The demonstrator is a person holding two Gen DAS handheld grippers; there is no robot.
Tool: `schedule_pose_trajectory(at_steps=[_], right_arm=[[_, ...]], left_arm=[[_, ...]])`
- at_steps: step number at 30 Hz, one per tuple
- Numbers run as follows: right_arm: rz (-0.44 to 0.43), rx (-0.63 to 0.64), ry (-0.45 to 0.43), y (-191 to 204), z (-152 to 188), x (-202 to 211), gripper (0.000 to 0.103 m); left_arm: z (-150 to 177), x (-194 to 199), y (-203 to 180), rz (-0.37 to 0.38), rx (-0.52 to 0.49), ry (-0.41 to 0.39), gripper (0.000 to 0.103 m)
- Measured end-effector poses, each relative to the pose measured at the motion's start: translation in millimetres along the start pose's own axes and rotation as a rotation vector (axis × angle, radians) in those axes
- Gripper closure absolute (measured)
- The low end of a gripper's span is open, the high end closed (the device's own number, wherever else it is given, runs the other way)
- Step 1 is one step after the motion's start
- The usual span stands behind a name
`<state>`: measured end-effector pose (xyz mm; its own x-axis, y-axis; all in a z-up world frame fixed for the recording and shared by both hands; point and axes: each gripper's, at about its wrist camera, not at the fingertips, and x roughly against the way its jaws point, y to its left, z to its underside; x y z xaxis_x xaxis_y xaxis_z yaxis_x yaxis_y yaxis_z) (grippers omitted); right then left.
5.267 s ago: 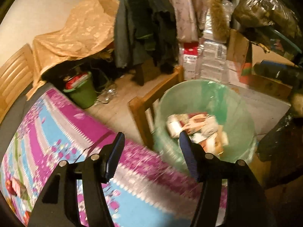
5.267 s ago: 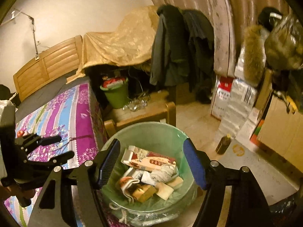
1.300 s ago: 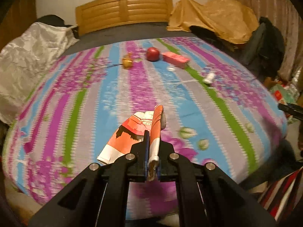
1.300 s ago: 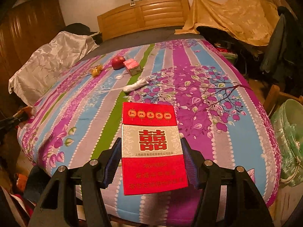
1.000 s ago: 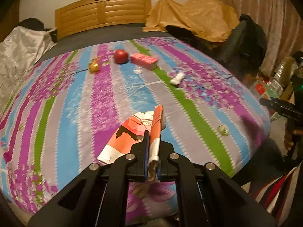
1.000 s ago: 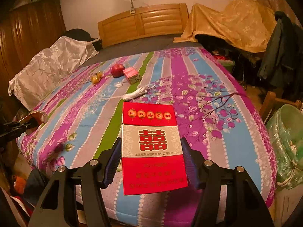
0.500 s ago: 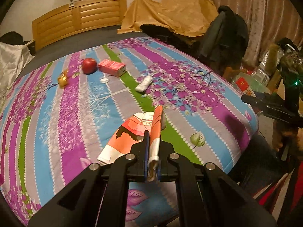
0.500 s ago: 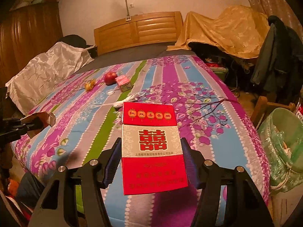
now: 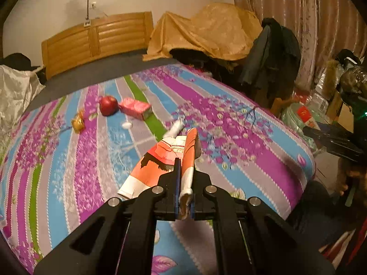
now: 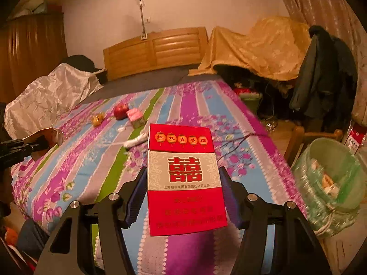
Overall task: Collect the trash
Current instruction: 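Carry the paper cup and red cigarette box over to the green bin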
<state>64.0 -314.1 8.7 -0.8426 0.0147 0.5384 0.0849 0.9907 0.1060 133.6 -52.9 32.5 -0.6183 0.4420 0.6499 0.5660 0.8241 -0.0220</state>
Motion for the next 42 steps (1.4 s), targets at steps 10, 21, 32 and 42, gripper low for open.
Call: schedule_pose_trajectory(at_steps=[10,21,32,42], right_arm=[[0.076,-0.042,-0.101,-28.1,-21.5,49.6,0.041],[0.226,-0.115,-0.197,-97.4,-34.7,113.9,0.041],[0.341,-0.163,-0.21,-162.2,-30.7,155.3,0.041],[0.422,-0.184,-0.149,-203.8,-34.0,155.1,0.041]], left_arm=[[-32.4,-3.9,-28.5,-0.022,-0.076,-0.069,0.098],[-90.6,-30.3,-101.9,0.048,-0.159,-0.145,0.098],[-120.1,-75.3,-182.6,0.151,-0.229,-0.091,0.097],[-149.2,-117.1,-253.3,0.125,-0.311,-0.076,0.097]])
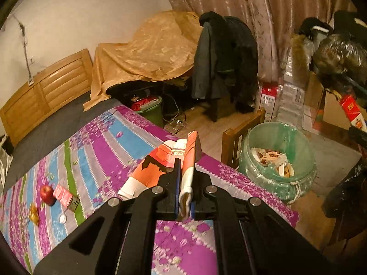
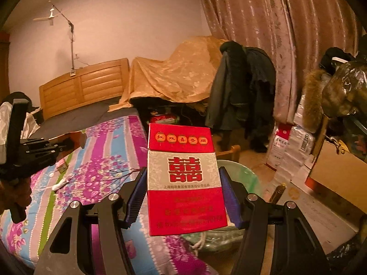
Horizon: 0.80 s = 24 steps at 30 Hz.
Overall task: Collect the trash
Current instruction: 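Carry the paper cup and red cigarette box over to the green bin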
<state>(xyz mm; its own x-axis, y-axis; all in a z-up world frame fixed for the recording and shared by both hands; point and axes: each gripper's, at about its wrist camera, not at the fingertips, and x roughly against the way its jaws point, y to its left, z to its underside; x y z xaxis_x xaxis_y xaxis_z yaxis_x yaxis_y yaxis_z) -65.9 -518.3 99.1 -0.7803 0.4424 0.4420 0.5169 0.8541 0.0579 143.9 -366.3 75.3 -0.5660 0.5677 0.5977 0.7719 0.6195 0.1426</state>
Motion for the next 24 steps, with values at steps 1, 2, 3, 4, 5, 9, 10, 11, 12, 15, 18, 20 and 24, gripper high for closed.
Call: schedule_pose_trajectory(at_steps=[1,2,3,4,5,9,10,11,12,15,18,20,24], right_arm=[[0.011,-0.002,0.004,-5.4,-2.8,-2.2,0.041],[0.019,-0.003,0.008,-7.4,-5.1,-3.8,0.041],[0.026,-0.004,0.011,-10.6,-7.9,-6.0,0.041],[0.034,-0.006,0.015,-14.9,-10.8,-8.1,0.041],[0.038,-0.008,0.019,-17.2,-13.2,-10.1,0.041],[0.056,-0.002,0.038,-29.6,-21.9,-17.5,0.041],[0.061,0.0,0.045,-35.0,-23.5,-20.1,0.041],[0.065,0.0,0.048,-37.0,-24.8,-20.6,0.041],[0.071,-0.004,0.054,-42.7,-26.1,-22.8,0.041],[0.084,-0.016,0.069,-57.6,-27.6,-28.9,0.041],[0.099,-0.023,0.086,-72.3,-26.4,-35.4,0.041],[0.104,-0.032,0.101,-82.6,-24.3,-41.2,0.041],[0.104,-0.062,0.13,-101.5,-18.6,-52.2,0.041]], left_arm=[[-3.3,-3.9,-4.8,0.0,-0.009,0.002,0.097],[-6.3,-8.1,-9.7,0.001,-0.018,0.004,0.097],[-9.7,-13.0,-16.5,0.003,-0.029,0.007,0.097],[-12.6,-17.3,-22.6,0.005,-0.039,0.009,0.097],[-14.5,-20.3,-27.5,0.008,-0.05,0.01,0.097],[-25.7,-36.4,-54.8,0.018,-0.107,0.013,0.097],[-27.8,-39.3,-60.9,0.024,-0.117,0.015,0.097],[-29.7,-41.9,-66.9,0.027,-0.126,0.017,0.097],[-32.4,-45.4,-74.1,0.031,-0.139,0.017,0.097],[-37.9,-54.7,-92.6,0.045,-0.173,0.018,0.097],[-41.5,-62.7,-108.2,0.055,-0.199,0.021,0.097],[-43.3,-67.1,-115.1,0.06,-0.211,0.024,0.097],[-45.5,-77.8,-130.4,0.074,-0.227,0.035,0.097]])
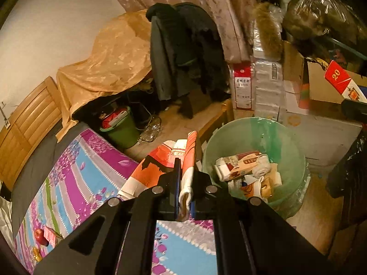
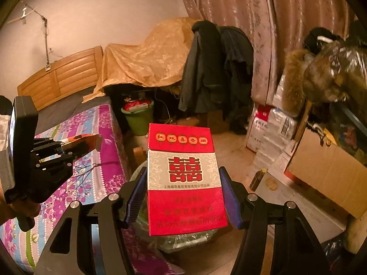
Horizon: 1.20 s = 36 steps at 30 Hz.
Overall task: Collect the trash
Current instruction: 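Carry the paper cup and red cigarette box over to the green bin, then open both grippers to drop the cup and box into the bin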
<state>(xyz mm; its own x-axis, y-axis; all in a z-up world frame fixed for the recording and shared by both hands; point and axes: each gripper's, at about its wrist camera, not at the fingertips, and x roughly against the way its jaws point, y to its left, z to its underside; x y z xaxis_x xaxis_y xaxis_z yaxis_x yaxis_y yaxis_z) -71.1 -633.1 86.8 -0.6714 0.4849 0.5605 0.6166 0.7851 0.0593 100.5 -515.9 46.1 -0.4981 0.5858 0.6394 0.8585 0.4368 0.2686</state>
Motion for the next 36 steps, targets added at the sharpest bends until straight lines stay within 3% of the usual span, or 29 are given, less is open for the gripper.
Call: schedule_pose_trajectory(at_steps=[12,21,22,23,24,25,27,31,36], right_arm=[[-0.031,-0.056,0.045,-22.7,5.8,-28.9,0.041],[-0.088,-0.072,0.064,-28.4,-8.4,-57.3,0.041],[-0.112,-0.073,0.068,-29.5,-11.0,-62.5,0.04],[-0.134,-0.073,0.079,-29.6,-12.7,-68.3,0.03],[-0.139,-0.074,0.084,-29.7,-13.3,-72.0,0.024],[-0.133,-0.075,0.078,-30.9,-14.3,-77.2,0.019],[-0.132,-0.08,0.084,-32.6,-14.7,-85.3,0.019],[-0.138,-0.114,0.076,-37.9,-9.3,-90.7,0.019],[-0.117,-0.108,0.051,-35.6,3.3,-82.7,0.02]], left_arm=[[-8.1,-24.5,-24.3,0.037,-0.039,0.021,0.097],[-25.5,-38.4,-30.6,0.2,-0.03,0.014,0.096],[-28.9,-41.1,-30.6,0.226,-0.024,0.019,0.095],[-33.5,-47.0,-29.5,0.294,-0.01,0.044,0.095],[-35.4,-52.1,-29.5,0.322,-0.001,0.068,0.082],[-37.1,-55.7,-28.4,0.319,0.008,0.078,0.053],[-38.8,-55.4,-22.5,0.273,0.032,0.038,0.032],[-32.9,-56.8,-10.6,0.271,0.086,0.04,0.032],[-12.0,-45.5,-4.5,0.183,0.13,0.02,0.032]])
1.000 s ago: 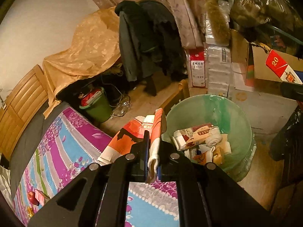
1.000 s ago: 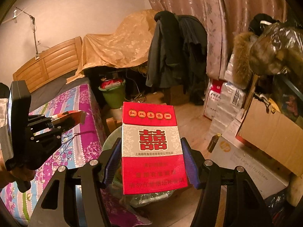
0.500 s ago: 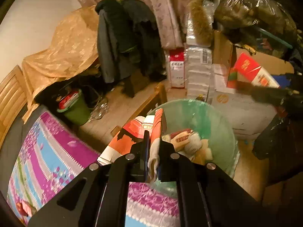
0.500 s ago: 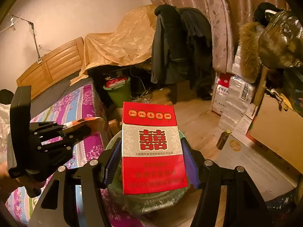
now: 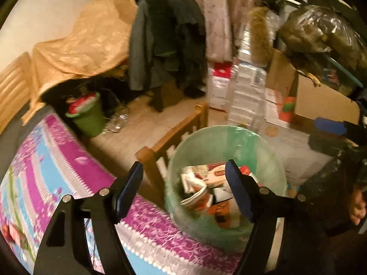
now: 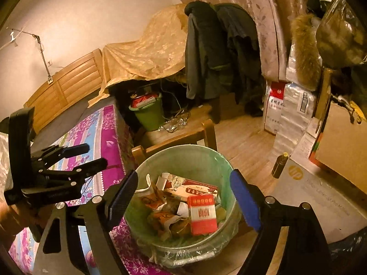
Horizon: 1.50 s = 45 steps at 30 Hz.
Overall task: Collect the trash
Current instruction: 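Open both grippers to drop the cup and box into the bin, then swing both tools back toward the trash on the bed, then grasp the white plastic lid with the left gripper while the right gripper grasps the white rolled cloth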
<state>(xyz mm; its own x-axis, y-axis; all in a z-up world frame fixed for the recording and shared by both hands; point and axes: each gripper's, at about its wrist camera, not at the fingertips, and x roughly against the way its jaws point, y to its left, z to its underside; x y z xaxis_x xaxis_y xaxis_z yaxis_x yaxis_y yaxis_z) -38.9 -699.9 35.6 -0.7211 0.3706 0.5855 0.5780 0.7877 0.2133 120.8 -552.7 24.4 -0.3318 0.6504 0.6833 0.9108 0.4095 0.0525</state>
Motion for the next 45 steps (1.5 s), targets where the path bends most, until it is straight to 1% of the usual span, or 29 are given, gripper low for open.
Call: schedule_pose_trajectory(at_steps=[2,5,7,11,13,15,16,19,23,24,27,29,30,33,34,35,37,39,42,44,45], right_arm=[[0.021,0.033,-0.029,7.5,6.1,7.9,0.02],[0.027,0.063,-0.066,17.7,14.6,17.6,0.02],[0.025,0.067,-0.092,29.2,20.3,24.4,0.02],[0.012,0.074,-0.133,52.4,32.7,35.4,0.02],[-0.001,0.093,-0.141,70.4,42.7,36.7,0.02],[-0.022,0.112,-0.131,88.8,51.7,33.3,0.02],[-0.034,0.125,-0.122,103.9,56.1,32.1,0.02],[-0.076,0.156,-0.079,138.4,69.3,20.3,0.02],[-0.178,0.176,0.012,196.5,90.0,-4.5,0.02],[-0.203,0.187,0.034,212.2,95.1,-10.6,0.021],[-0.301,0.247,0.116,281.8,116.6,-32.9,0.026],[-0.351,0.277,0.156,319.9,127.4,-44.3,0.031],[-0.389,0.287,0.185,345.6,134.6,-52.0,0.032],[-0.457,0.283,0.241,398.2,147.3,-68.0,0.036],[-0.477,0.277,0.259,415.8,151.8,-74.0,0.038],[-0.489,0.272,0.275,429.3,154.6,-79.5,0.04],[-0.513,0.261,0.317,462.4,162.7,-93.2,0.04],[-0.527,0.263,0.344,485.5,167.1,-104.1,0.04],[-0.545,0.28,0.403,536.0,175.2,-125.6,0.039],[-0.531,0.267,0.428,561.1,179.8,-140.8,0.035],[-0.521,0.254,0.438,573.6,182.8,-149.2,0.034]], left_arm=[[17.1,12.5,0.3,-0.048,-0.002,-0.036,0.032],[41.1,21.7,2.6,-0.107,-0.026,-0.052,0.032],[60.6,27.2,6.4,-0.179,-0.053,-0.06,0.032],[100.0,40.8,28.4,-0.304,-0.052,-0.051,0.032],[118.1,49.2,42.3,-0.341,-0.036,-0.033,0.032],[145.6,61.9,62.1,-0.386,-0.006,-0.003,0.032],[155.5,67.0,69.1,-0.4,0.005,0.006,0.032],[203.7,93.9,98.5,-0.465,0.086,0.055,0.032],[269.8,136.3,137.1,-0.551,0.225,0.134,0.032],[291.9,150.4,150.4,-0.583,0.274,0.164,0.032],[339.0,183.3,184.9,-0.652,0.401,0.222,0.032],[367.6,206.9,208.4,-0.702,0.488,0.247,0.032],[376.5,215.7,216.4,-0.721,0.511,0.248,0.033],[401.6,246.2,244.0,-0.795,0.576,0.233,0.043],[407.7,254.3,251.4,-0.812,0.592,0.225,0.051],[415.6,265.2,262.2,-0.835,0.615,0.217,0.056],[424.3,278.2,276.2,-0.854,0.647,0.206,0.066],[436.3,292.9,290.1,-0.884,0.683,0.193,0.074],[457.7,317.6,309.8,-0.935,0.747,0.179,0.075],[471.0,332.0,319.8,-0.968,0.779,0.178,0.075],[478.8,339.7,325.0,-0.988,0.802,0.182,0.075]])
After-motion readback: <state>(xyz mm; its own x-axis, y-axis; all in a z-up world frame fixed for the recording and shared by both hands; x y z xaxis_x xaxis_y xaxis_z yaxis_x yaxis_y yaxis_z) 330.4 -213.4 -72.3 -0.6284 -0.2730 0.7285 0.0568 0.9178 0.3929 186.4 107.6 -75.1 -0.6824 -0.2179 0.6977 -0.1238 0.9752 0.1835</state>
